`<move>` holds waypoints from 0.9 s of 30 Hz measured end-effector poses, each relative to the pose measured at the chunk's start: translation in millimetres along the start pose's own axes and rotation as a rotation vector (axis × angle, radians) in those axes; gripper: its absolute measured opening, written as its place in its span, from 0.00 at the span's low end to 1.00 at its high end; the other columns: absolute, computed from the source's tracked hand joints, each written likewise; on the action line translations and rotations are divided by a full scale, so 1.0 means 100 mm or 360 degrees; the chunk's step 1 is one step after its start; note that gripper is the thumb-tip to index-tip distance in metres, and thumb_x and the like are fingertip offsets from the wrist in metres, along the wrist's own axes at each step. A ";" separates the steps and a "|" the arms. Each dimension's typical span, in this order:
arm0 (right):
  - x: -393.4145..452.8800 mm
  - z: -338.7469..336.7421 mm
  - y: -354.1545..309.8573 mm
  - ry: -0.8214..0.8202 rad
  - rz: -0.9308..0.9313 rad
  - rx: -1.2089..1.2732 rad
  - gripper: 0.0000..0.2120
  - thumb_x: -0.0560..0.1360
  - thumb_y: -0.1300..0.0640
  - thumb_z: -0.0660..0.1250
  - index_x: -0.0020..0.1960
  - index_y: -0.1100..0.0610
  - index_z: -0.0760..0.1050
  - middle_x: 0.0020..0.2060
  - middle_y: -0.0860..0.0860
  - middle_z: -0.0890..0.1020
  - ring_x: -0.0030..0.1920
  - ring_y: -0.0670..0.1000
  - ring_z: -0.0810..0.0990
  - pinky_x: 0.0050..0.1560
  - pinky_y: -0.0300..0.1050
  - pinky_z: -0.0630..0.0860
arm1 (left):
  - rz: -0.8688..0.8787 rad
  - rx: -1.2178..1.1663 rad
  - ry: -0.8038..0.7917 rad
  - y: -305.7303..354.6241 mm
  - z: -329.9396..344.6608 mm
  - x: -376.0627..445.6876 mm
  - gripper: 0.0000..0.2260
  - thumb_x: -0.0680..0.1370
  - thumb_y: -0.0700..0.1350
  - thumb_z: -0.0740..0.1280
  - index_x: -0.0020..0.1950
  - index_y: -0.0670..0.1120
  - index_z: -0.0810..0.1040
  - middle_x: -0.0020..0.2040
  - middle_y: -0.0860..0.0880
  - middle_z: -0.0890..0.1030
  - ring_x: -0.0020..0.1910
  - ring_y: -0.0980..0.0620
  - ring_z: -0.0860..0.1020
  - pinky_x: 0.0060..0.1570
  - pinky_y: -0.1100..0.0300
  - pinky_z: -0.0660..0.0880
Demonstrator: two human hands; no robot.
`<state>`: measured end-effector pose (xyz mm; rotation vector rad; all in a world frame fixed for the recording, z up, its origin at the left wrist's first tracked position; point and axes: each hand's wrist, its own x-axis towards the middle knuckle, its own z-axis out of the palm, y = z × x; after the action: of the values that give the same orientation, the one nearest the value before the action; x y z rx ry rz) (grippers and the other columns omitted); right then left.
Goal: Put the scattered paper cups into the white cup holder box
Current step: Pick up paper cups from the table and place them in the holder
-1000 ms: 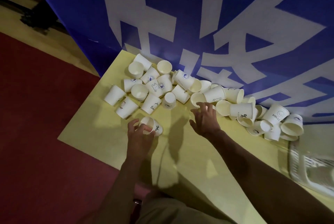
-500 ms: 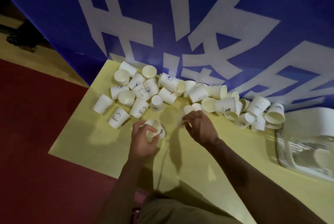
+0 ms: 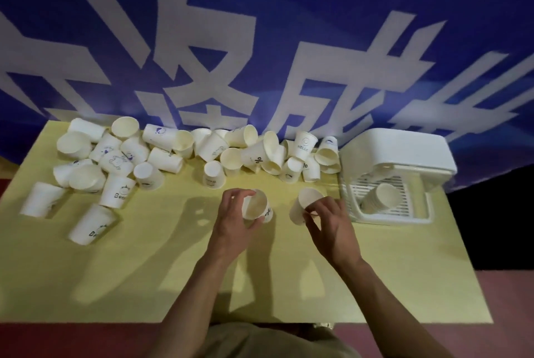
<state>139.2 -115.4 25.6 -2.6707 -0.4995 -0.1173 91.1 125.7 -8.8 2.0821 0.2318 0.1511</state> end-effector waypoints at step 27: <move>-0.53 -1.71 3.13 0.0154 0.0021 0.0600 0.08 0.78 0.53 0.74 0.49 0.53 0.75 0.73 0.50 0.66 0.62 0.45 0.75 0.59 0.37 0.76 | 0.0164 0.0412 0.0017 2.24 3.24 0.38 0.27 0.73 0.46 0.78 0.69 0.51 0.72 0.66 0.55 0.68 0.67 0.54 0.71 0.65 0.59 0.72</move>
<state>202.0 -469.2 51.4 -2.2878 -0.4255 -0.1328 216.5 -248.4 24.3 2.3528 0.1565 0.2036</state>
